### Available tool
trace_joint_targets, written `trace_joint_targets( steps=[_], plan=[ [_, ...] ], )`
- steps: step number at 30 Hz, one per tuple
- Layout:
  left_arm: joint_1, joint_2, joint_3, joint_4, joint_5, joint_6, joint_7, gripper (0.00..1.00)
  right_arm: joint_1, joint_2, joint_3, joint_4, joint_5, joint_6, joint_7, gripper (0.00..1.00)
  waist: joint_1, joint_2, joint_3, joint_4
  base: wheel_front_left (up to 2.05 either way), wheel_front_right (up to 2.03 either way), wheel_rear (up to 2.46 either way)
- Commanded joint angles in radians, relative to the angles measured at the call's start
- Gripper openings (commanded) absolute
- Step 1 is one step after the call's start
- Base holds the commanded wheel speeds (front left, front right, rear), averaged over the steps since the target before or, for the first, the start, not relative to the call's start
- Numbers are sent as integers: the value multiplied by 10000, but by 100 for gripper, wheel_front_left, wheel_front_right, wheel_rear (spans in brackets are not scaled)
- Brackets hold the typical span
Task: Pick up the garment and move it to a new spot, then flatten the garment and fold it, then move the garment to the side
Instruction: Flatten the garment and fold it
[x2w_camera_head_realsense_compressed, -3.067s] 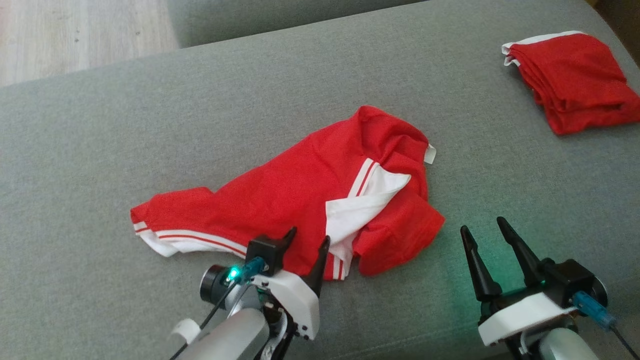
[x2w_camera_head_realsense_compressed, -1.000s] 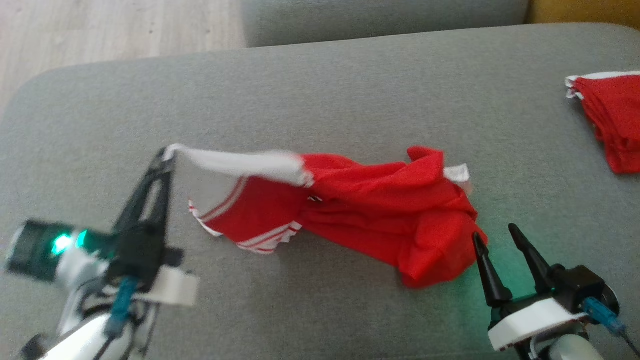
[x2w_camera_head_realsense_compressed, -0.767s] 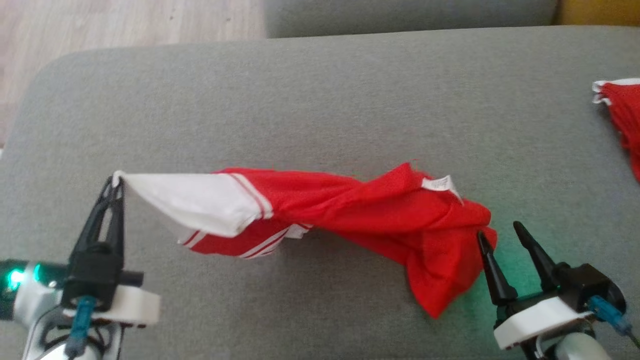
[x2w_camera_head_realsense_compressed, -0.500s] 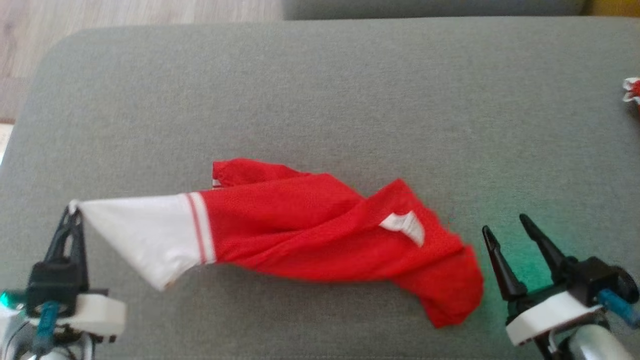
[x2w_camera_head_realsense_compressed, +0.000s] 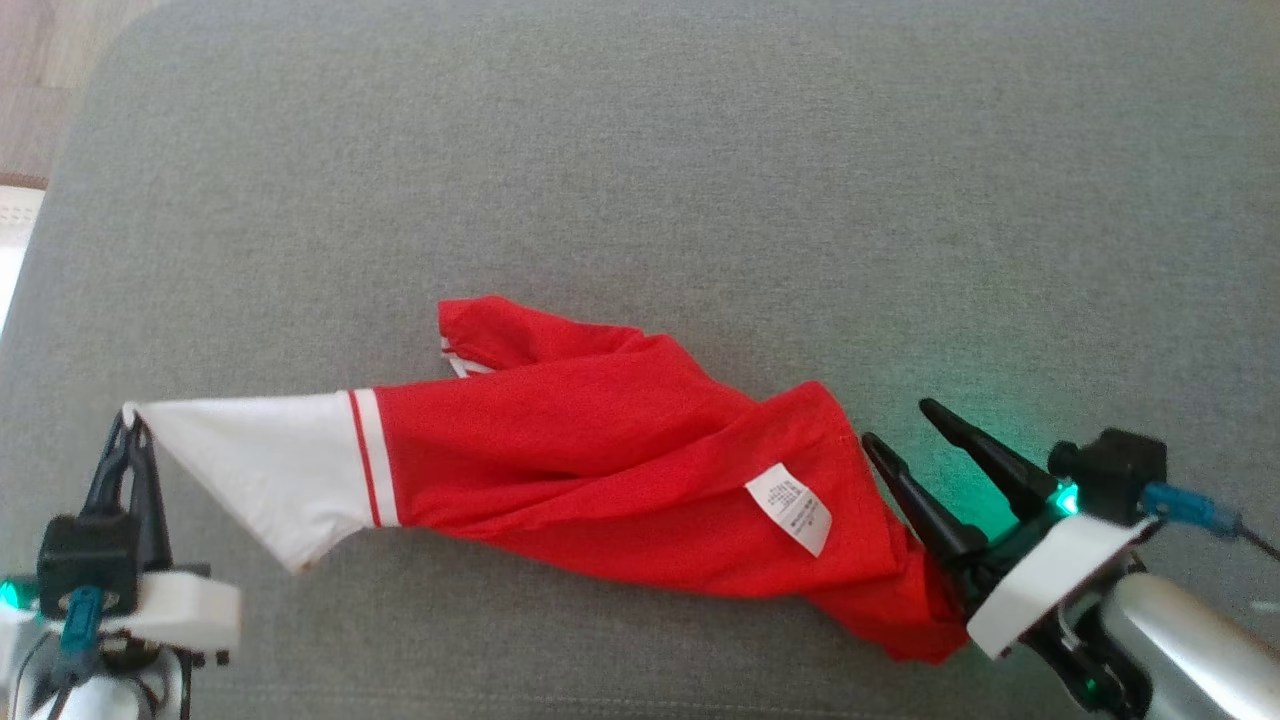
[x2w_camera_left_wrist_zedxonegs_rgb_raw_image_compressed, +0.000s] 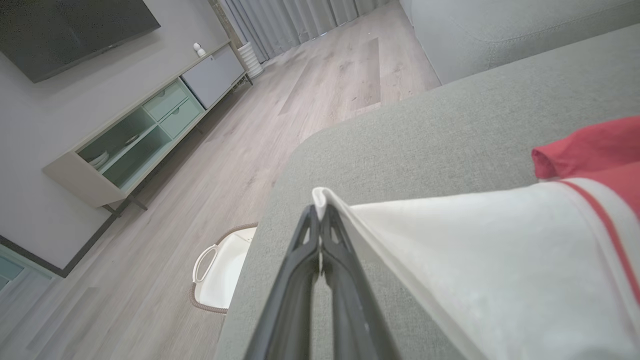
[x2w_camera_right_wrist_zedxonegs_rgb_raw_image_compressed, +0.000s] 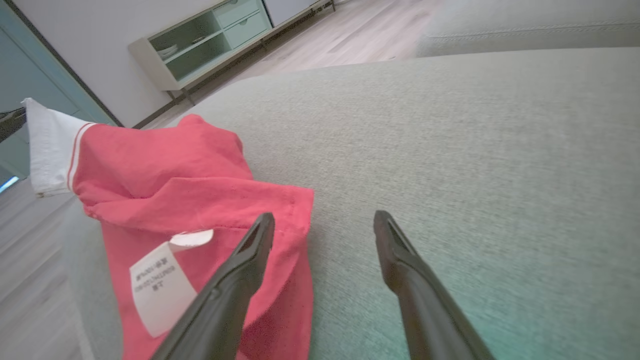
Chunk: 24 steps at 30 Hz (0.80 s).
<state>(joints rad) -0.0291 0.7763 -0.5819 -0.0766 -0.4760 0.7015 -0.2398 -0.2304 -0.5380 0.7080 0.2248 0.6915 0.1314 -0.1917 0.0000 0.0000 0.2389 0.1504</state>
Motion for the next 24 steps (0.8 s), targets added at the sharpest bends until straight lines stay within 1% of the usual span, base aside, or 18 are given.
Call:
trace_joint_targets(
  steps=[1, 2, 3, 4, 5, 6, 7, 8, 9, 10, 13, 18, 23, 24],
  plan=[
    [-714, 308, 435, -96, 109, -46, -132, 0, -335, -406, 391, -387, 500, -7, 87, 100, 0, 0, 14, 38, 0, 0, 0],
    [-776, 267, 404, -54, 140, -81, -136, 0, -492, -522, 664, -445, 794, -7, 143, 100, 0, 0, 17, 54, 0, 0, 0],
    [-825, 232, 379, -15, 164, -108, -140, 0, -644, -615, 899, -468, 1060, -7, 184, 96, 0, 0, 14, 69, 0, 0, 0],
    [-864, 203, 356, 23, 183, -138, -144, 0, -775, -676, 1126, -483, 1352, -7, 241, 92, 0, 0, 7, 86, 0, 0, 0],
    [-897, 181, 335, 59, 200, -170, -147, 0, -904, -723, 1349, -512, 1649, -7, 297, 84, 0, 0, 0, 105, 0, 0, 0],
    [-928, 164, 325, 102, 205, -205, -151, 0, -1020, -754, 1521, -515, 1978, -7, 344, 81, 0, 0, -8, 122, 0, 0, 0],
    [-954, 149, 320, 149, 206, -242, -155, 0, -1111, -774, 1676, -491, 2358, -7, 455, 82, 0, 0, -19, 140, 0, 0, 0],
    [-979, 134, 313, 189, 209, -278, -158, 0, -1210, -819, 1870, -493, 2716, -7, 632, 85, 0, 0, -21, 167, 0, 0, 0],
    [-1008, 116, 303, 222, 215, -307, -161, 0, -1316, -877, 2036, -503, 3060, -7, 802, 91, 0, 0, -20, 187, 0, 0, 0],
    [-1050, 92, 281, 246, 231, -338, -163, 0, -1408, -939, 2160, -526, 3455, -7, 979, 100, 0, 0, -15, 226, 0, 0, 0],
    [-1173, 34, 197, 328, 288, -427, -167, 0, -1692, -1206, 2387, -777, 4761, -7, 1600, 100, 0, 0, 6, 312, 0, 0, 0],
    [-1383, -58, 60, 461, 364, -552, -167, 0, -2087, -1800, 2530, -1251, 6513, -7, 2510, 100, 0, 0, 42, 459, 0, 0, 0],
    [-1564, -193, -104, 635, 447, -635, -153, 0, -2226, -2179, 2681, -1180, 7552, -7, 3211, 100, 0, 0, 63, 620, 0, 0, 0],
    [-1564, -193, -104, 635, 447, -635, -153, 0, -2226, -2179, 2681, -1180, 7552, -7, 3211, 100, 0, 0, 63, 620, 0, 0, 0]
  ],
)
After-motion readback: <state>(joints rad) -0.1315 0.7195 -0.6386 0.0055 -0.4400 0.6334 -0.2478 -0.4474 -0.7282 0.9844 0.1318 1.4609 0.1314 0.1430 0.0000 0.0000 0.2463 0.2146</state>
